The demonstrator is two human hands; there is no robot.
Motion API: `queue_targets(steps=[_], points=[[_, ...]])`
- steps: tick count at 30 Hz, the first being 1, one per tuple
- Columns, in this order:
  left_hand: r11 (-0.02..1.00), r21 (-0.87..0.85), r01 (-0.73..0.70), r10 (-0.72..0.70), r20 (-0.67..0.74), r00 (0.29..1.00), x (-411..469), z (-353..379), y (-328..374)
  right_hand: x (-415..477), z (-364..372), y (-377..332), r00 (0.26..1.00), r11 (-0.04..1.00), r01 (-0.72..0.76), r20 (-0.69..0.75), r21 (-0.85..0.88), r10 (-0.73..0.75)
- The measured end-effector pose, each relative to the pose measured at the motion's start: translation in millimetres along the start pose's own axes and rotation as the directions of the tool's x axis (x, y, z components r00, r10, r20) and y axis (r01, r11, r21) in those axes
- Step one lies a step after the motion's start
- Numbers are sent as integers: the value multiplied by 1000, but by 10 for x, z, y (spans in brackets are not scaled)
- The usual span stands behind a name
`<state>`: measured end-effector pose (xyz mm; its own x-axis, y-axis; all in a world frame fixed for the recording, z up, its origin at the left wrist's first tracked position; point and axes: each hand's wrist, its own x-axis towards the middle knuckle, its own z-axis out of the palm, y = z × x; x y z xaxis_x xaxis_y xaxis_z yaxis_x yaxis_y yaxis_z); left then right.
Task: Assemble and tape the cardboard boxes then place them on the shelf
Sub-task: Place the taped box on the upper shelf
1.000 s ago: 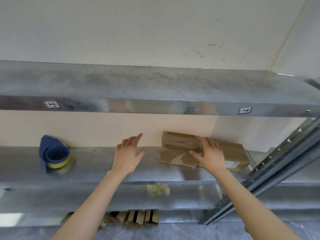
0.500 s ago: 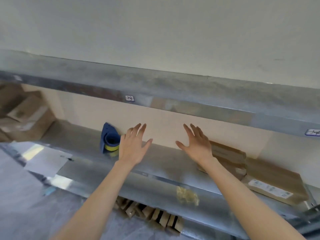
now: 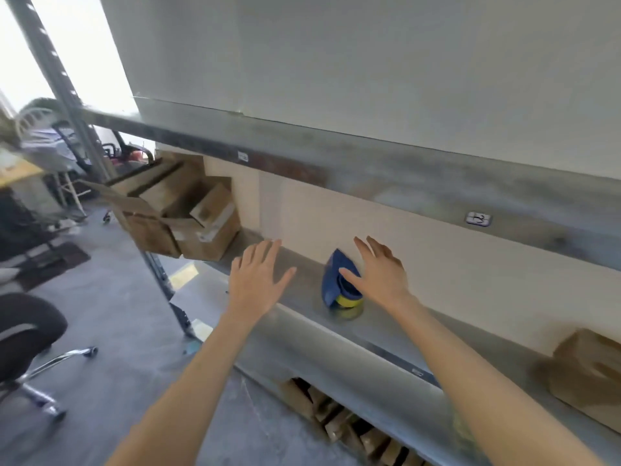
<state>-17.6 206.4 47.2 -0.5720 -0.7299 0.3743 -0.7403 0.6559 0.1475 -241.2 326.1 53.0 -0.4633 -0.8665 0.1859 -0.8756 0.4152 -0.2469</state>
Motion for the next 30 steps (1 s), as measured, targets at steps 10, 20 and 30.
queue_targets(steps=[10, 20, 30], points=[[995, 14, 98, -98, -23, 995, 320, -167, -1735, 731, 488, -1548, 992, 992, 117, 30, 54, -119], [975, -96, 203, -202, 12, 979, 818, 146, -2684, 1644, 973, -2304, 963, 962, 265, 30, 68, -268], [976, -121, 181, -170, 97, 981, 1419, 480, -3223, 2686, 1517, -2826, 901, 893, 392, 103, 223, -421]])
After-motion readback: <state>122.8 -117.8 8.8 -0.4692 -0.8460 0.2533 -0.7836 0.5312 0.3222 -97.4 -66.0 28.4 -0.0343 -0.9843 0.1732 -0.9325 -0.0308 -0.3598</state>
